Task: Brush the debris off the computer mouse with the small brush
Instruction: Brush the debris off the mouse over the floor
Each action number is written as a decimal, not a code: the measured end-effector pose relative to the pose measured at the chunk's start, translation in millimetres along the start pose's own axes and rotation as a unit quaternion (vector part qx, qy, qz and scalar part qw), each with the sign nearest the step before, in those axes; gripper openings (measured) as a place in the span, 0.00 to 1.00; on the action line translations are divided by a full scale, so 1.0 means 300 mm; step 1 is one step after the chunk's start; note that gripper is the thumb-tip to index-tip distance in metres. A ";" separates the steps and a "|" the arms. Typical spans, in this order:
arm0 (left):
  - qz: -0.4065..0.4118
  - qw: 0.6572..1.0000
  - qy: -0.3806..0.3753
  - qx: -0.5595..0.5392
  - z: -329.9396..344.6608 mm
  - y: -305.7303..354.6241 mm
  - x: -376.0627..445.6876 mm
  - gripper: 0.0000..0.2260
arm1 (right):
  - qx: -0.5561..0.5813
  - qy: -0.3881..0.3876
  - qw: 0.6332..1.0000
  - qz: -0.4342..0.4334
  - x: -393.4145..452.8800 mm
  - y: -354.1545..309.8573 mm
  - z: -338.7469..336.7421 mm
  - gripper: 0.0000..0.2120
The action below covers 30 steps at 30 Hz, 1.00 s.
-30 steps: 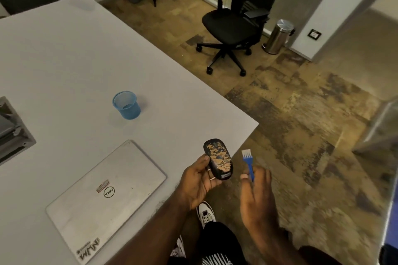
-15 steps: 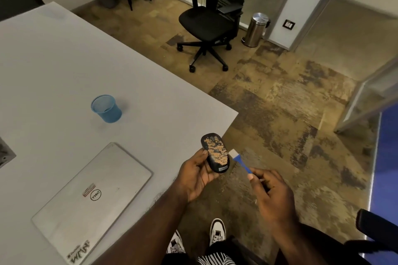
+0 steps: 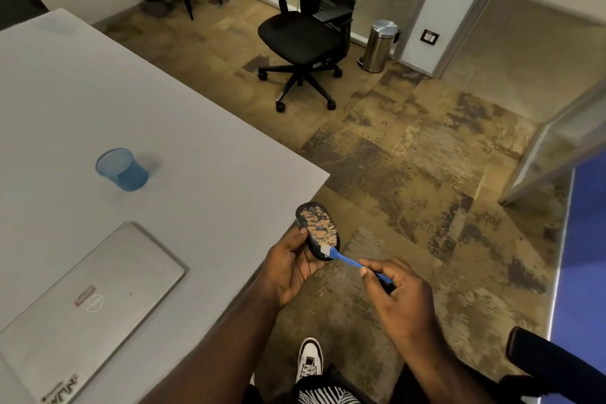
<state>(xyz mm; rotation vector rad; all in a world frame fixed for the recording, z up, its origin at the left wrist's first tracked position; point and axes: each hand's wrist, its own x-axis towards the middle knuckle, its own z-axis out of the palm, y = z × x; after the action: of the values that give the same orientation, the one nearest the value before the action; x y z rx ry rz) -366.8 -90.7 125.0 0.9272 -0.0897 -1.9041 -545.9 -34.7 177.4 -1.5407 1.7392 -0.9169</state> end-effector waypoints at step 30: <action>-0.017 0.997 0.051 0.048 0.079 -0.097 0.094 0.14 | -0.020 0.037 0.998 0.053 0.063 0.116 -0.134 0.08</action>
<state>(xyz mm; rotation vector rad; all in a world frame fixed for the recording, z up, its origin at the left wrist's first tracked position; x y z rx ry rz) -409.8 -105.4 113.5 1.0954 -0.1047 -1.8925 -600.4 -47.2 170.6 -1.4400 1.8828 -0.9008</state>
